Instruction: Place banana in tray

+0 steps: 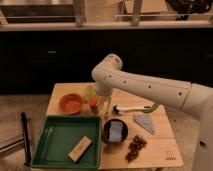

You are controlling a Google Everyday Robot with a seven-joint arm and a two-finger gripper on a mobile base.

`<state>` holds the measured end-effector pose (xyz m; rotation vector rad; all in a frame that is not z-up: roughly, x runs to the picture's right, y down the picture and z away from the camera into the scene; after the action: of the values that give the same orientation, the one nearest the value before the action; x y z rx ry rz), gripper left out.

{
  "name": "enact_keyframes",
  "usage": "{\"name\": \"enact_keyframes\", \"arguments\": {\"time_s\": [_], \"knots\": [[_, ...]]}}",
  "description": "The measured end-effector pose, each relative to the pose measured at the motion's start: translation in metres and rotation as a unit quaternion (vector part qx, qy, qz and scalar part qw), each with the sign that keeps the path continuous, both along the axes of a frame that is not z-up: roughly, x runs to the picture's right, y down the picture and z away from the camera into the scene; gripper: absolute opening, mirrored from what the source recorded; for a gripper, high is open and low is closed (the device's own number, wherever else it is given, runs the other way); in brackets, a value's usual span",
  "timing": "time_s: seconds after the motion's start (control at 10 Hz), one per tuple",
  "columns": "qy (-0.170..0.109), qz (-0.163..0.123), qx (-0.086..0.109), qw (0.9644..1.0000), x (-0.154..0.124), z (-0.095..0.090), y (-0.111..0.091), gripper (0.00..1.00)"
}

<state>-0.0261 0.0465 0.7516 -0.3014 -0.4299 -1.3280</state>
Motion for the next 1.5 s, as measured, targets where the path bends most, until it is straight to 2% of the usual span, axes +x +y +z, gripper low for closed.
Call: {"name": "enact_keyframes", "arguments": {"time_s": [0.4, 0.8, 0.9, 1.2, 1.3, 1.5], "knots": [[-0.032, -0.050, -0.035, 0.9977, -0.020, -0.004, 0.034, 0.00], [-0.076, -0.110, -0.080, 0.9878, -0.045, -0.011, 0.082, 0.00], [-0.085, -0.124, -0.089, 0.9846, -0.048, -0.011, 0.093, 0.00], [-0.126, -0.181, -0.108, 0.9695, -0.075, -0.024, 0.127, 0.00], [-0.139, -0.201, -0.113, 0.9631, -0.083, -0.029, 0.137, 0.00], [-0.154, -0.224, -0.121, 0.9546, -0.094, -0.032, 0.149, 0.00]]}}
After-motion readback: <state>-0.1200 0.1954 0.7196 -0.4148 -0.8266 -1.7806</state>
